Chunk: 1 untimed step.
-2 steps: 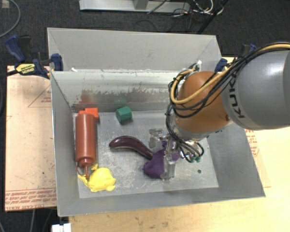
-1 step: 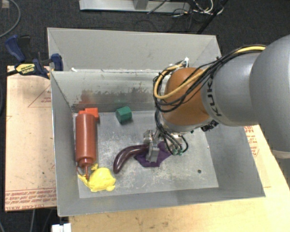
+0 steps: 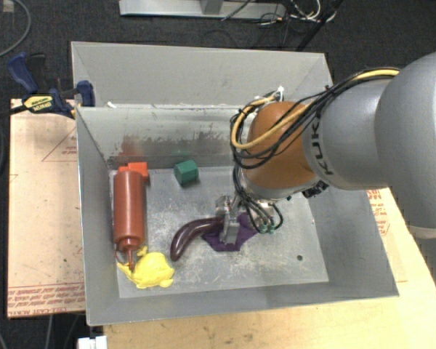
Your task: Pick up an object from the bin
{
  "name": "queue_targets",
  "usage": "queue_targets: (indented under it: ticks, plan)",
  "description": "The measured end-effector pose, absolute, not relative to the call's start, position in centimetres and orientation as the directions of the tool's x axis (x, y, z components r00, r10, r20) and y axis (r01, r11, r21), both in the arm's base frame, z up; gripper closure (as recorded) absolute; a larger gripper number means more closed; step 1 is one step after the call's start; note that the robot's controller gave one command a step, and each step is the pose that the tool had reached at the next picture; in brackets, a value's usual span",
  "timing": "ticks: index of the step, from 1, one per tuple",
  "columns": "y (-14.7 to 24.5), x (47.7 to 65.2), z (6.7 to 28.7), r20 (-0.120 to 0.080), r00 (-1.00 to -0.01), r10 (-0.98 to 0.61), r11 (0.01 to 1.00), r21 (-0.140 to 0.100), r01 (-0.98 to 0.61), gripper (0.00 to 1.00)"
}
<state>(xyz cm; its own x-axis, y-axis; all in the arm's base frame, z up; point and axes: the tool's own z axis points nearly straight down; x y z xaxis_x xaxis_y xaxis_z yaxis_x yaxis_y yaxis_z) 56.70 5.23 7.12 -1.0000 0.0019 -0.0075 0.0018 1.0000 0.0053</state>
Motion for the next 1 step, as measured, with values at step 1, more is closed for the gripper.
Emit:
queue_targets:
  ticks: [1]
  plan:
    - [5.11,57.59,26.69,-0.011,-0.994,-0.107,0.994,0.005,-0.107,1.0]
